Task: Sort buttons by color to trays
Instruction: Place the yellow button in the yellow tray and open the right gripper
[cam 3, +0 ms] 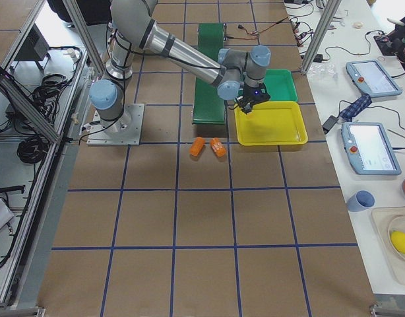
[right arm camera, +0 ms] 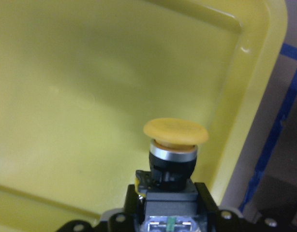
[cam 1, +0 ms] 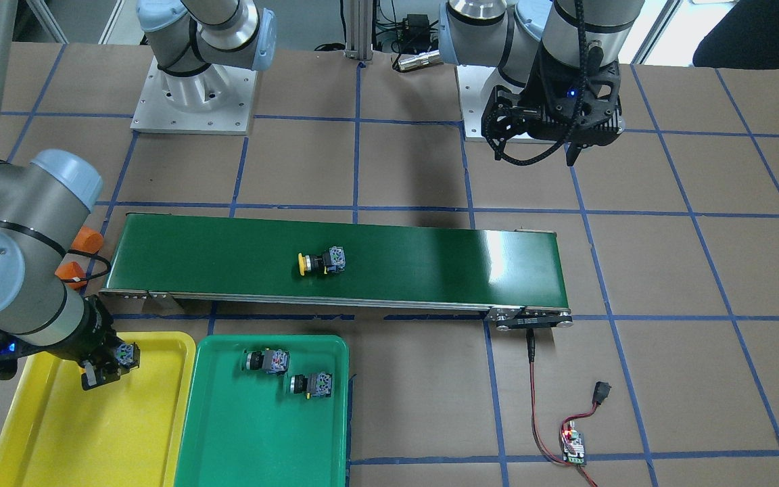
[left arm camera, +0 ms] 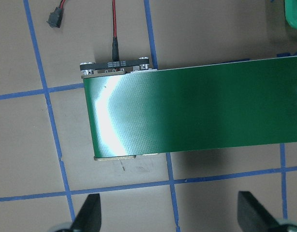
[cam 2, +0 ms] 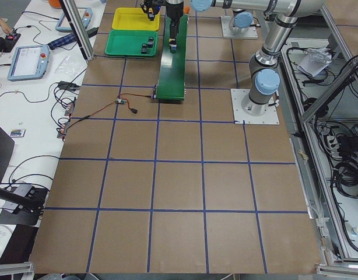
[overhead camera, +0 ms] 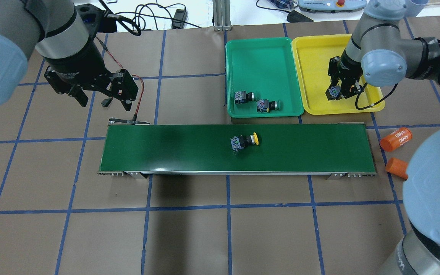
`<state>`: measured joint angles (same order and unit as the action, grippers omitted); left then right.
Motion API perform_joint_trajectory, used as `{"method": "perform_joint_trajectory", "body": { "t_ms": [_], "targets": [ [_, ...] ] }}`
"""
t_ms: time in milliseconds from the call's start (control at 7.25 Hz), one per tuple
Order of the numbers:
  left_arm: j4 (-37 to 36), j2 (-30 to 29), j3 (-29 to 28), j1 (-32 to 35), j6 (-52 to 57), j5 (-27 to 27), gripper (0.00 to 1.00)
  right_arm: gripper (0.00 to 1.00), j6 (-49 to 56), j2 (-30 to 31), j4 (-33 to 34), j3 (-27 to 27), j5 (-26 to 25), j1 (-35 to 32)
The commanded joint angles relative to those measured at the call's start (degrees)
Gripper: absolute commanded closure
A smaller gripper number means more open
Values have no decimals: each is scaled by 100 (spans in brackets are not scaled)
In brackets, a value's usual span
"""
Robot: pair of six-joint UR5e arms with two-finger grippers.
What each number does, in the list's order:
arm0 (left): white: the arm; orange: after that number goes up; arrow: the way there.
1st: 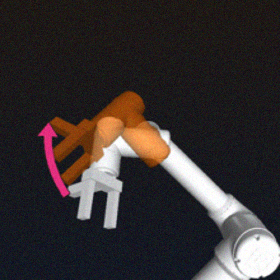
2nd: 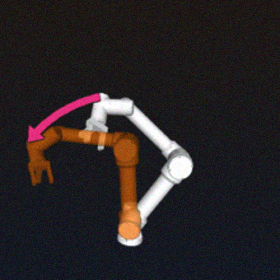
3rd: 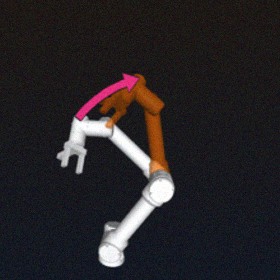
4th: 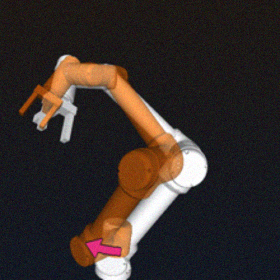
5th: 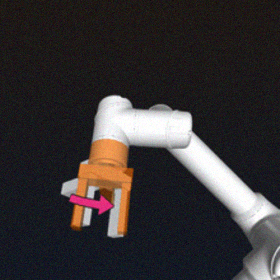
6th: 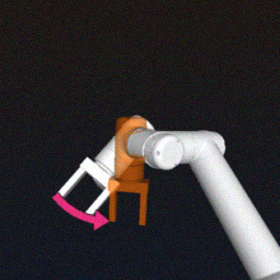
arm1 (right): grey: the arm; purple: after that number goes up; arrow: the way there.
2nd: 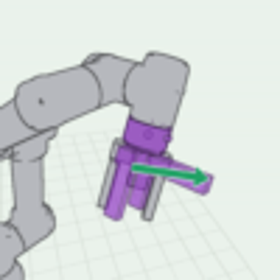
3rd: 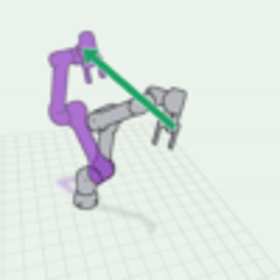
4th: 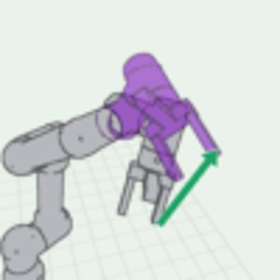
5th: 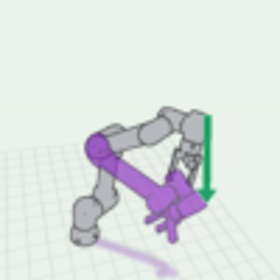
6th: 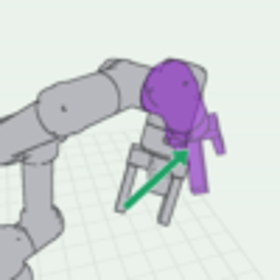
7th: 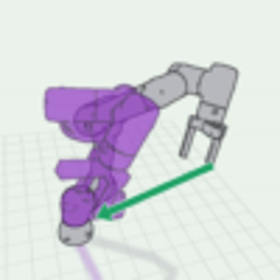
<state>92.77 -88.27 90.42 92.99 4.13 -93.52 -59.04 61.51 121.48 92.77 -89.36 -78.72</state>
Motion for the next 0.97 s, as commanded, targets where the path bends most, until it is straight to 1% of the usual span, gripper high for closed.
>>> {"method": "perform_joint_trajectory", "body": {
  "t_ms": [0, 138, 414, 552, 690, 828],
  "targets": [
    [4, 81, -7, 0, 0, -17, 0, 1, 339, 9, 61, 65, 40, 120],
    [4, 134, -7, 0, 0, -9, 0, 0, 340, 141, -175, 118, 67, 103],
    [4, 109, -7, 0, 0, -17, 0, 0, 340, 964, -1279, 154, 76, 7],
    [4, 109, -7, 0, 0, -26, 0, 0, 175, 1395, -1867, 180, 85, -168],
    [4, 100, -7, 0, 0, -26, 0, 0, -375, 1721, -2221, 337, 85, -535],
    [4, 56, -7, 0, 0, -17, 0, 0, -946, 1977, -2225, 652, 94, -887]
  ]
}}
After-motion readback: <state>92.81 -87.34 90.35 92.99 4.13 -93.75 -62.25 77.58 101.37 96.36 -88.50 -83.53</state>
